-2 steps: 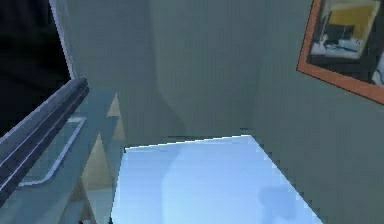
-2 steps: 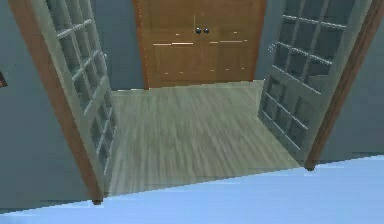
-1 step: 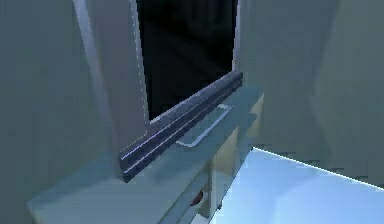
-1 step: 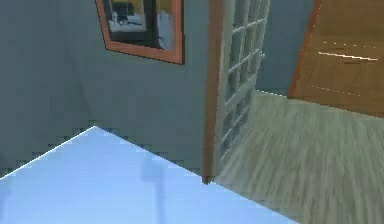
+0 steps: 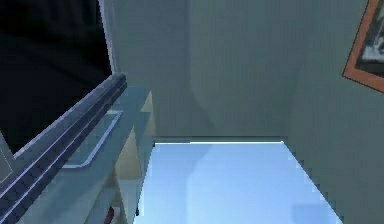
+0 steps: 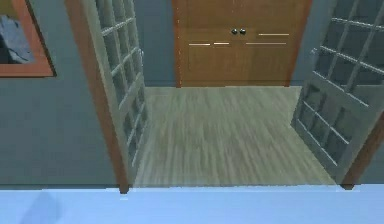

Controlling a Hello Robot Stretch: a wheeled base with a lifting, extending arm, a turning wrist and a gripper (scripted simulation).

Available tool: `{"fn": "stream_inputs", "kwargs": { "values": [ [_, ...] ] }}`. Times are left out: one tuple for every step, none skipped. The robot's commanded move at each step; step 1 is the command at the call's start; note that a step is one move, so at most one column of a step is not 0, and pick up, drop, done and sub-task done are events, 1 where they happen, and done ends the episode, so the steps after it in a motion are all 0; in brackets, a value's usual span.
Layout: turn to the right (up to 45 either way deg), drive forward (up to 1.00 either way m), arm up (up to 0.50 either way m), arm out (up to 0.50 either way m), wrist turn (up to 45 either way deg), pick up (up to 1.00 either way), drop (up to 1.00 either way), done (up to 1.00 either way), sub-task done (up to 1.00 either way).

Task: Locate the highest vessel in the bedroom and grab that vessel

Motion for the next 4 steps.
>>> {"fn": "stream_inputs", "kwargs": {
  "values": [
    [0.0, 0.1, 0.0, 0.0, 0.0, 0.0, 0.0, 0.0, 0.0],
    [-36.0, 0.0, 0.0, 0.0, 0.0, 0.0, 0.0, 0.0, 0.0],
    [-45.0, 0.0, 0.0, 0.0, 0.0, 0.0, 0.0, 0.0, 0.0],
    [-45.0, 0.0, 0.0, 0.0, 0.0, 0.0, 0.0, 0.0, 0.0]
  ]
}}
